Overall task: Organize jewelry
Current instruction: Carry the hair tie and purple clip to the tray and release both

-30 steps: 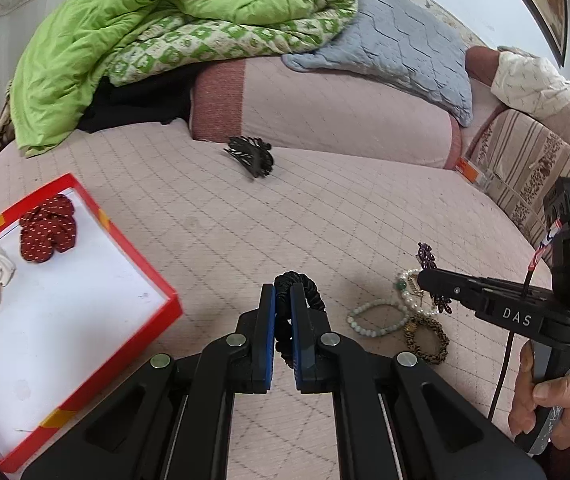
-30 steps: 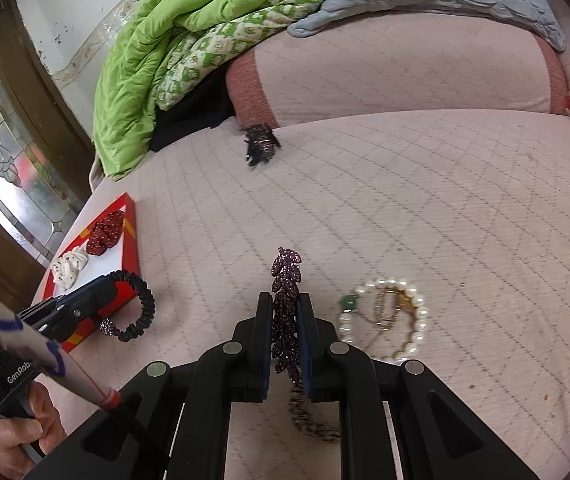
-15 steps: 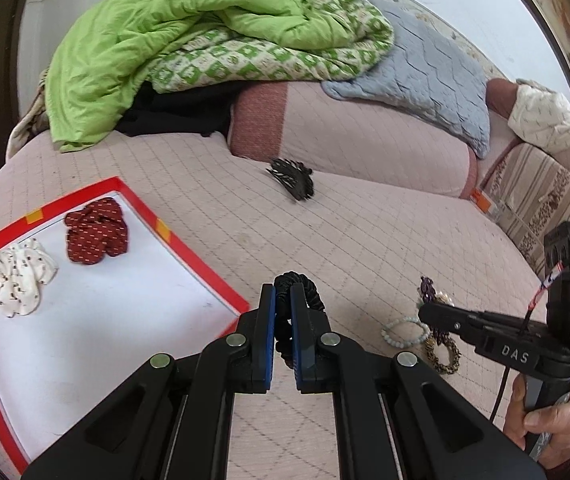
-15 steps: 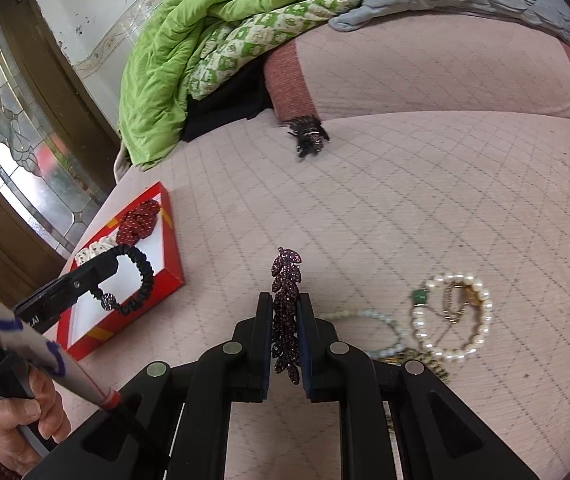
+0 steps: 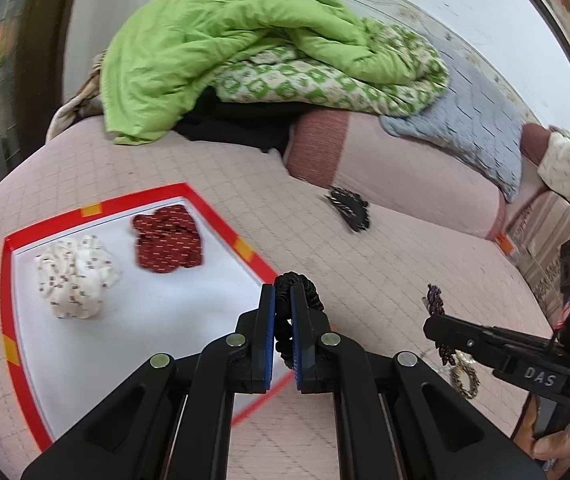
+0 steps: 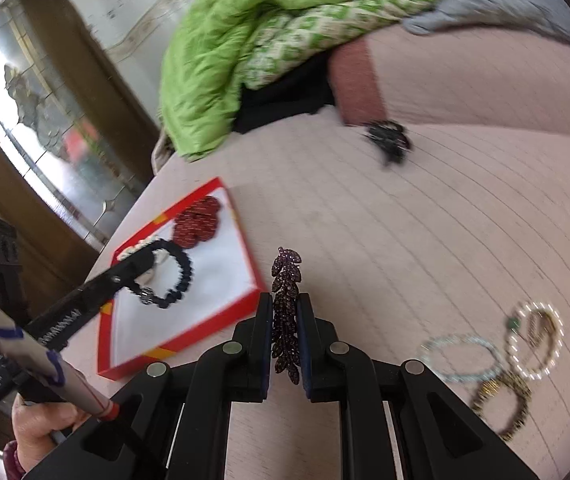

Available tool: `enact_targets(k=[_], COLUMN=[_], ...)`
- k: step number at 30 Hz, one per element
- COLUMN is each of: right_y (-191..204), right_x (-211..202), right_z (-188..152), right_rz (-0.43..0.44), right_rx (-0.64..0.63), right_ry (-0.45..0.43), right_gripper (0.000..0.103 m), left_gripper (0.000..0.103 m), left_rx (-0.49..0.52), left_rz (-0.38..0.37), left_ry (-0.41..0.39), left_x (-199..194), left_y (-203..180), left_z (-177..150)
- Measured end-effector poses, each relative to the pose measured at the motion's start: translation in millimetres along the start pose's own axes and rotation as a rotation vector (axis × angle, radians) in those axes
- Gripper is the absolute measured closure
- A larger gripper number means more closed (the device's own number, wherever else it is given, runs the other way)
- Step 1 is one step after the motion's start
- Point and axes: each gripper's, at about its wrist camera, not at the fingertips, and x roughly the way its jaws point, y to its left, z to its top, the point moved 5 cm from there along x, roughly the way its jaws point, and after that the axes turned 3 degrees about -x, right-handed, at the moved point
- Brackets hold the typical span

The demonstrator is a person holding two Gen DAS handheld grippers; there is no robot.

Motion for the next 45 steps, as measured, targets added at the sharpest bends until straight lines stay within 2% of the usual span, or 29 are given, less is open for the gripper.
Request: enact_targets(k=[6,10,14,17,21,31,45], right_y=[41,59,74,81,82,82,71], right_x=[34,65,94,115,139,172,196], right_z=[14,21,26,30,33,41,43], right_rz=[0.047,0.077,0.074,0.066,0.064,0.044,0.009], right_rx=[-0.035,-0.024,-0.035,-0.047,-0.029,-0.006,-0.001], right_ry=[0.040,0.098,0.145,0.176,0.224,0.256,0.281], right_gripper=[0.090,0.090,0.090,0.090,0.090,0.090,0.088], left_gripper=[0.096,0.096,0.096,0.096,0.096,0.096,0.096], left_rx=[-0.066,-0.112,-0.122,-0.146,-0.159,-0.177,-0.192], left_rz=[0.066,0.107,0.165,0.175,0.180,0.187,0.205], left_ry=[0.024,0.051,0.066,0.085,0.107,0.127,0.142], left_x=[5,11,15,19,26,35,42], left_y=[45,76,96,106,112,115,122], left_z=[5,7,7,6,3,3,1])
